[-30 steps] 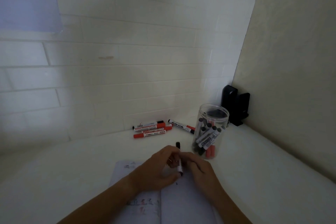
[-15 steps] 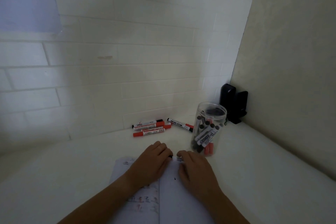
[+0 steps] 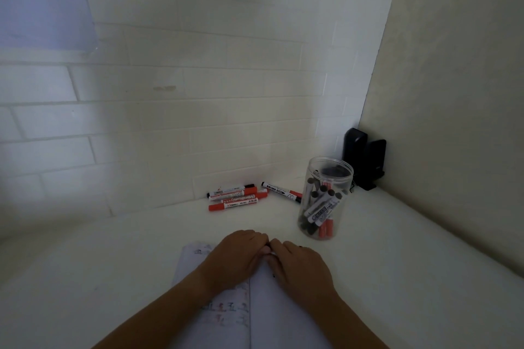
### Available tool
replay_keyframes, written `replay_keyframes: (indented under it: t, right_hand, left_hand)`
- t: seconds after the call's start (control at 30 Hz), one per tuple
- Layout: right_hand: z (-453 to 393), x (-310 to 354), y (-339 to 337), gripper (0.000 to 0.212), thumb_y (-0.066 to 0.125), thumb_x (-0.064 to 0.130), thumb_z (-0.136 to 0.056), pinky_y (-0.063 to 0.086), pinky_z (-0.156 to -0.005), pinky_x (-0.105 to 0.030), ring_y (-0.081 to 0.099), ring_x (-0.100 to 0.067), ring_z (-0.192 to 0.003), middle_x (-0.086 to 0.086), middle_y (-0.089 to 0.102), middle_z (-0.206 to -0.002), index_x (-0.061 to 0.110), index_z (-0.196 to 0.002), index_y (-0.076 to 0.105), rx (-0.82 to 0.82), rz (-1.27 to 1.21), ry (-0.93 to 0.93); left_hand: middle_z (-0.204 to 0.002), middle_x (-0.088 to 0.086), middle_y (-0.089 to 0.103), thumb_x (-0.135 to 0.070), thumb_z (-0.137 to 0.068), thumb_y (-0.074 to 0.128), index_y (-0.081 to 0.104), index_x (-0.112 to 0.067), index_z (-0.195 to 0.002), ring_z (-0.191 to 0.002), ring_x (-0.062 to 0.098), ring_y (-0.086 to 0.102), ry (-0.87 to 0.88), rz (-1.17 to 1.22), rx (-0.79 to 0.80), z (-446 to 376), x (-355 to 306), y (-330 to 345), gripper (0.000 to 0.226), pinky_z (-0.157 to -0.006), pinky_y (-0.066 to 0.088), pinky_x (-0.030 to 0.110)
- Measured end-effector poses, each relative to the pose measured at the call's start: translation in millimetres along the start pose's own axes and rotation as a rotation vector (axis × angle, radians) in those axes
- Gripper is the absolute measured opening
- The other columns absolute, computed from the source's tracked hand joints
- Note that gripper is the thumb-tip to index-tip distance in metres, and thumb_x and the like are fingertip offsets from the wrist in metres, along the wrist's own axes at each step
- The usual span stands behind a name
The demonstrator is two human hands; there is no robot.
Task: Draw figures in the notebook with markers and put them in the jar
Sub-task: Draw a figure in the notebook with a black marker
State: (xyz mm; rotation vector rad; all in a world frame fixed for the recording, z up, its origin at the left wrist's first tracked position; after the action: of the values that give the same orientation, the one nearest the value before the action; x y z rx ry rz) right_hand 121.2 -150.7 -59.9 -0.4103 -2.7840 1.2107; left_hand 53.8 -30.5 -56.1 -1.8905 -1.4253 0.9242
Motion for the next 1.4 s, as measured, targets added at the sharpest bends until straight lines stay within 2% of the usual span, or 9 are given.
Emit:
replay_keyframes:
  t: [0.27,0.43,0.57,0.7,0.8,0.93,1.03,1.2,1.4]
  right_hand:
    - [-0.4,2.8,2.1,0.029,0.031,0.047,-0.106,0.036,-0.038,-0.023,0.053,-0.01,-0.039,0.008,0.06,-0.055,0.029,-0.107,0.054,0.013,0.111,0.039]
    - [0.3,-9.7,-3.8,0.051,0.02,0.054,-0.108,0.022,-0.036,-0.024,0.042,-0.01,-0.03,0.005,0.047,-0.042,0.03,-0.079,0.055,0.036,0.173,0.159]
    - [4.5,-17.6,-7.6,0.036,0.028,0.05,-0.106,0.032,-0.036,-0.025,0.043,-0.009,-0.036,0.007,0.047,-0.049,0.03,-0.084,0.047,0.067,0.063,0.203]
    - [2.4,-13.7,-3.5,0.013,0.039,0.03,-0.1,0.047,-0.049,-0.029,0.052,-0.011,-0.055,0.008,0.056,-0.074,0.027,-0.104,0.051,0.055,-0.116,0.225]
    - [0.2,-16.3,-2.8,0.042,0.049,0.015,-0.096,0.054,-0.056,-0.03,0.059,-0.014,-0.068,0.003,0.062,-0.094,0.025,-0.137,0.053,0.065,-0.174,0.256]
    - [-3.9,-18.9,-16.9,0.029,0.052,0.01,-0.1,0.056,-0.064,-0.029,0.062,-0.011,-0.081,0.006,0.06,-0.109,0.026,-0.121,0.062,-0.032,-0.341,0.265]
    - [0.5,-31.4,-17.9,0.033,0.047,0.013,-0.103,0.055,-0.067,-0.022,0.07,-0.01,-0.076,0.014,0.068,-0.099,0.034,-0.113,0.07,-0.089,-0.738,0.473]
    - [8.1,-51.0,-12.0,0.038,0.046,-0.005,-0.1,0.063,-0.084,-0.045,0.073,-0.027,-0.097,-0.005,0.073,-0.104,0.019,-0.12,0.069,-0.045,-1.069,0.713]
    - [-9.2,-35.9,-26.8,0.01,0.061,0.02,-0.102,0.052,-0.058,-0.029,0.054,-0.017,-0.057,-0.001,0.059,-0.065,0.011,-0.107,0.06,-0.07,-1.135,0.7]
  left_hand:
    - [-0.076,-0.003,0.055,-0.034,-0.106,0.035,0.043,-0.027,-0.087,-0.069,0.007,0.042,0.014,0.032,-0.06,-1.5,-0.1,-3.2,0.022,-0.067,0.025,0.016]
    - [-0.08,0.0,0.056,-0.027,-0.107,0.03,0.047,-0.024,-0.091,-0.073,0.009,0.044,-0.014,0.034,-0.195,1.3,8.6,-10.8,0.023,-0.067,0.035,0.021]
    - [-0.081,-0.01,0.046,-0.029,-0.107,0.027,0.05,-0.021,-0.09,-0.073,0.005,0.038,-0.182,0.057,-0.236,0.5,19.8,-14.7,0.03,-0.071,0.031,0.018]
    - [-0.089,-0.01,0.051,-0.029,-0.1,0.035,0.056,-0.024,-0.099,-0.081,0.009,0.045,-0.338,-0.003,-0.139,2.0,39.2,1.0,0.021,-0.073,0.043,0.029]
    - [-0.102,-0.009,0.058,-0.032,-0.093,0.035,0.065,-0.029,-0.111,-0.093,0.012,0.053,-0.419,0.013,-0.055,7.9,54.7,13.5,0.034,-0.079,0.048,0.035]
    - [-0.127,-0.013,0.057,-0.049,-0.092,0.032,0.064,-0.039,-0.123,-0.121,0.008,0.049,-0.423,0.048,0.053,6.4,52.5,15.8,0.046,-0.102,0.039,0.038]
    - [-0.145,-0.019,0.045,-0.069,-0.089,0.029,0.049,-0.05,-0.138,-0.138,0.001,0.031,-0.376,0.098,0.233,7.4,49.5,17.5,0.056,-0.114,0.024,0.038]
    - [-0.163,-0.019,0.017,-0.093,-0.075,0.037,0.026,-0.052,-0.15,-0.151,0.005,0.005,-0.291,0.042,0.509,15.1,54.2,17.1,0.086,-0.123,0.01,0.038]
    - [-0.163,-0.023,0.005,-0.093,-0.075,0.04,0.018,-0.053,-0.152,-0.15,0.0,-0.008,-0.29,0.013,0.52,15.7,49.2,15.5,0.09,-0.121,-0.001,0.032]
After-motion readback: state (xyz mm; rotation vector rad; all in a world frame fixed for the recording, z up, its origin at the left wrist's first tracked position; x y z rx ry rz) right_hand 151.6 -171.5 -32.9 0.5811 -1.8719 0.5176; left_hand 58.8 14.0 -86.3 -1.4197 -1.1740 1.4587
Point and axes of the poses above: each hand's wrist, its own z-axis away from the middle knuckle, its own y-axis out of the palm, x = y × z, the point moved 6 cm from there along -z, towards the middle knuckle
